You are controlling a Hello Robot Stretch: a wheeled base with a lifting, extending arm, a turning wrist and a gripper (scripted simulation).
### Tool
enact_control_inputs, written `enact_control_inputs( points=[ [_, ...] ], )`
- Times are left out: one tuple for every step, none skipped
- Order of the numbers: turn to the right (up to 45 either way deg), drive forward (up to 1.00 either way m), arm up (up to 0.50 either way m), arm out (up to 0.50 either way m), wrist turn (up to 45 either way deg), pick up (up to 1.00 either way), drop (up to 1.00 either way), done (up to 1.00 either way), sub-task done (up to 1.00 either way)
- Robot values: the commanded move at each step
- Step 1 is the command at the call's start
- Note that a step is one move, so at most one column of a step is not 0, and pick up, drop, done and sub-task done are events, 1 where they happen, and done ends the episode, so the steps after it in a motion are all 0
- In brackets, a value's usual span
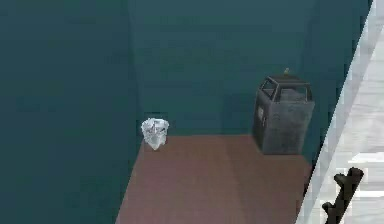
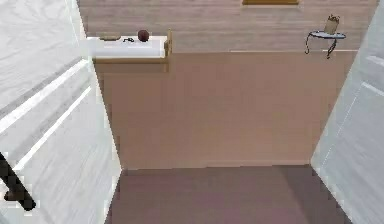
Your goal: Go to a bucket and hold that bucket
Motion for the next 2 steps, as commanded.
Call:
enact_control_inputs(
  points=[
    [0.0, 1.00, 0.00, 0.00, 0.0, 0.00, 0.00, 0.00, 0.00],
    [-3.0, 0.00, 0.00, 0.00, 0.0, 0.00, 0.00, 0.00, 0.00]
  ],
)
